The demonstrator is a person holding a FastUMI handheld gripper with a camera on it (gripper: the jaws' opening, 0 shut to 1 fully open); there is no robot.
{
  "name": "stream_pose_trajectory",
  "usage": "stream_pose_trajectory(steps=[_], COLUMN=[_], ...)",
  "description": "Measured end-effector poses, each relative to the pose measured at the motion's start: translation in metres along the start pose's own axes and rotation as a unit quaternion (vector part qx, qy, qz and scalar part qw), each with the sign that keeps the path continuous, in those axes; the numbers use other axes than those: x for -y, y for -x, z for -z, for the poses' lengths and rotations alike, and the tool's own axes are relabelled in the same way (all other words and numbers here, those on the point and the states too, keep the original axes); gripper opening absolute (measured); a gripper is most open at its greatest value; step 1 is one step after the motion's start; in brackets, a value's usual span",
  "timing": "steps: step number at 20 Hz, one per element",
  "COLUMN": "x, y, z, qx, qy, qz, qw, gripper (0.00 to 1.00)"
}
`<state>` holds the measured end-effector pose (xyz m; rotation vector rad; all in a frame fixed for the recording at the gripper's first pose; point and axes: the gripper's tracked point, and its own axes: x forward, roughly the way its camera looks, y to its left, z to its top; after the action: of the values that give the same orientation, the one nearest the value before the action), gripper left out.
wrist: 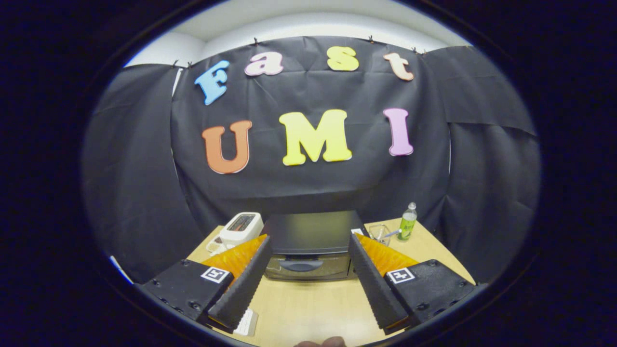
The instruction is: Open the toaster oven, put the food inside, and close the toaster oven door.
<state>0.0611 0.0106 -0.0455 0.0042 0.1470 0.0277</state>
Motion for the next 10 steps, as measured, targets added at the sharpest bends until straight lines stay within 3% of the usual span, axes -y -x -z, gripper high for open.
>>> stream_pose_trajectory(steps=[10], x=[-0.002], y=[0.056], z=[-0.064], qx=[0.062], qy=[0.009], qz=[0.007], qw=[0.998], gripper=[1.0])
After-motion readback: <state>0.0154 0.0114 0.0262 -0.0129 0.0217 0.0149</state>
